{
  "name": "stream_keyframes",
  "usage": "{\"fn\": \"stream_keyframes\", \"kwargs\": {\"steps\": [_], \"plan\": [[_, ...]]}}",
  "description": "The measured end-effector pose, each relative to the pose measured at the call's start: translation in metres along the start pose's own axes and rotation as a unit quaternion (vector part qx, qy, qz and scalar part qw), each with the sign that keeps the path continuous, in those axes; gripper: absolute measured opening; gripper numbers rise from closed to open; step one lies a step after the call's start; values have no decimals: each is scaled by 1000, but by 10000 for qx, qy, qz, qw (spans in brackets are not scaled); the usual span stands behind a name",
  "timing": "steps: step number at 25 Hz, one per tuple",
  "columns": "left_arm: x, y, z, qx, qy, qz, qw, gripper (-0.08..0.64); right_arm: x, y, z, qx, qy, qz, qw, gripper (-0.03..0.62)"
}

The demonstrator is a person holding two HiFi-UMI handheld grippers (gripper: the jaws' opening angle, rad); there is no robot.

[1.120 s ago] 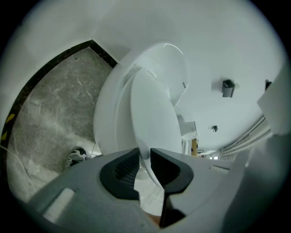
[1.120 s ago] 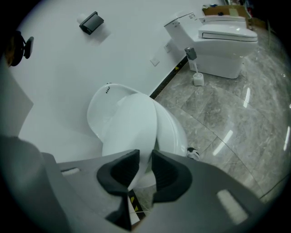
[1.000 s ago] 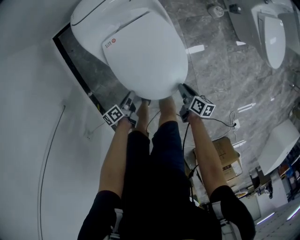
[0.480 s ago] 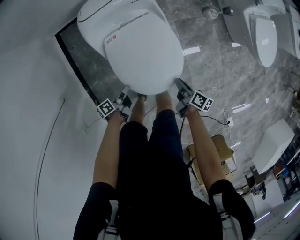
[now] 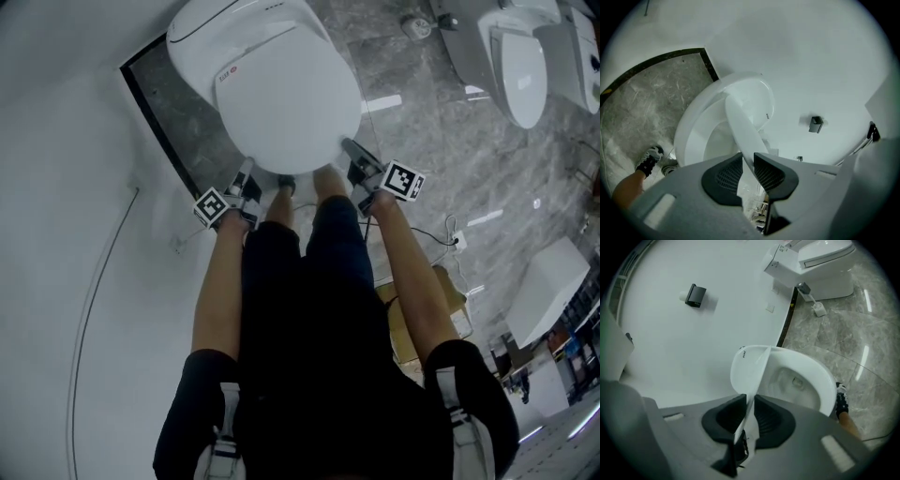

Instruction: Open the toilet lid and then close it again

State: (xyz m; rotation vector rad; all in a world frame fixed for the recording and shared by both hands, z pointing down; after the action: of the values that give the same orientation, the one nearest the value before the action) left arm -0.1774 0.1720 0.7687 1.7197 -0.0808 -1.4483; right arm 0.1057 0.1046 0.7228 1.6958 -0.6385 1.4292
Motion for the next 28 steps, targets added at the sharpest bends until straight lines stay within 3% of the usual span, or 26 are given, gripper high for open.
{"fn": "stream_keyframes", "kwargs": {"steps": [4,8,11,14,17,20,22,24,28], "plan": [[14,-12,6,279,245,287,9989,75,-26,7,8,-124,-69,164,9998,55],[41,-24,8,420,545,354,9970,126,-46,9,13,-252,19,35,9997,57],[60,-31,9,460,1104,464,9917,126,-57,18,21,-324,-14,-13,9995,58],[82,-42,3,396,2019,702,9761,126,-74,27,26,-326,-23,27,9995,60],[106,-49,-13,282,3001,867,9495,126,-87,30,31,-295,72,57,9995,60],[129,-54,-25,232,3702,923,9241,126,-98,32,32,-244,183,122,9995,60],[141,-55,-27,267,4225,1072,8996,126,-104,35,35,-256,195,129,9994,60],[153,-55,-27,292,4842,1272,8652,126,-110,39,39,-324,161,124,9993,61],[168,-49,-23,278,5964,1658,7849,146,-123,51,49,-506,33,176,9986,69]]}}
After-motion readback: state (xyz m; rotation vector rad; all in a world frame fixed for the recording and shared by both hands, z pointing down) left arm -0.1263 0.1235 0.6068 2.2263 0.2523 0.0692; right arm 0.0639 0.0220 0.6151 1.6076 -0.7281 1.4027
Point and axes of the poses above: the fingertips, and each gripper's own axes: y forward along the fingers, x to its right, z out of its top, the point moved 3 cm from there along -y, backward along the fingers, and after that the axes turned 13 degrees about z, right-handed, at the moved point
